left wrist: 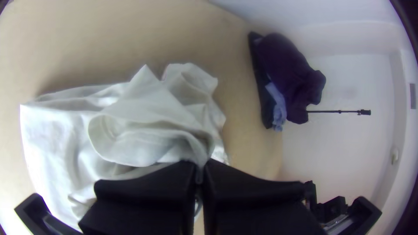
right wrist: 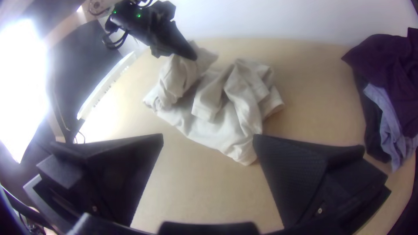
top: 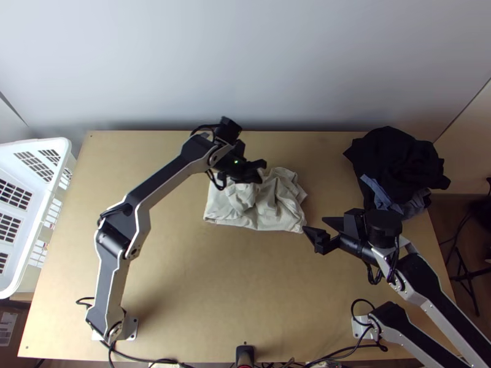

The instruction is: Fold the t-shirt

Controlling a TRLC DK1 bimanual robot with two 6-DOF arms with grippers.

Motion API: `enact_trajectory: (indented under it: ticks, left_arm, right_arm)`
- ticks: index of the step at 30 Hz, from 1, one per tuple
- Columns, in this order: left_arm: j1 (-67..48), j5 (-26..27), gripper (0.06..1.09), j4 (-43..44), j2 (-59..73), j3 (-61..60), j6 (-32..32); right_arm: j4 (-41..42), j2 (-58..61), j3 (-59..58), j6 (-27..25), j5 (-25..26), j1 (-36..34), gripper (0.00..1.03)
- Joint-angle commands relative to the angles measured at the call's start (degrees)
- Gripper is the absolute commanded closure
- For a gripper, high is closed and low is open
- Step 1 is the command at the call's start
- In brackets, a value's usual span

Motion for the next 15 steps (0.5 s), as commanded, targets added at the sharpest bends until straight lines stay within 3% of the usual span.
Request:
enact_trajectory:
  ticks: [1, 10, 11, 12, 14, 15]
  left_arm:
    - [-2.8, -0.2, 1.05, 0.4, 6.6, 9.9, -1.4]
    - [-4.8, -0.8, 1.05, 7.8, 8.3, 11.7, -5.6]
    - [-5.0, -0.8, 1.00, 9.3, 8.3, 11.7, -7.1]
    - [-5.3, -0.8, 0.82, 10.5, 8.3, 11.8, -7.9]
    - [-6.2, -0.5, 0.30, 11.1, 7.9, 11.8, -7.8]
    - [-6.7, 0.1, 0.09, 10.8, 7.7, 11.8, -7.9]
  right_arm:
    - [0.5, -0.6, -1.2, 0.8, 0.0, 0.1, 0.07]
    - [1.4, -1.9, -3.9, 2.3, 0.0, 0.2, 0.07]
    - [1.8, -1.9, -4.3, 2.5, 0.0, 0.3, 0.07]
    - [2.3, -2.0, -4.8, 2.6, 0.0, 0.9, 0.07]
    - [3.4, -1.9, -5.5, 2.9, 0.0, 1.5, 0.07]
    - [3.8, -2.0, -5.7, 3.0, 0.0, 1.5, 0.07]
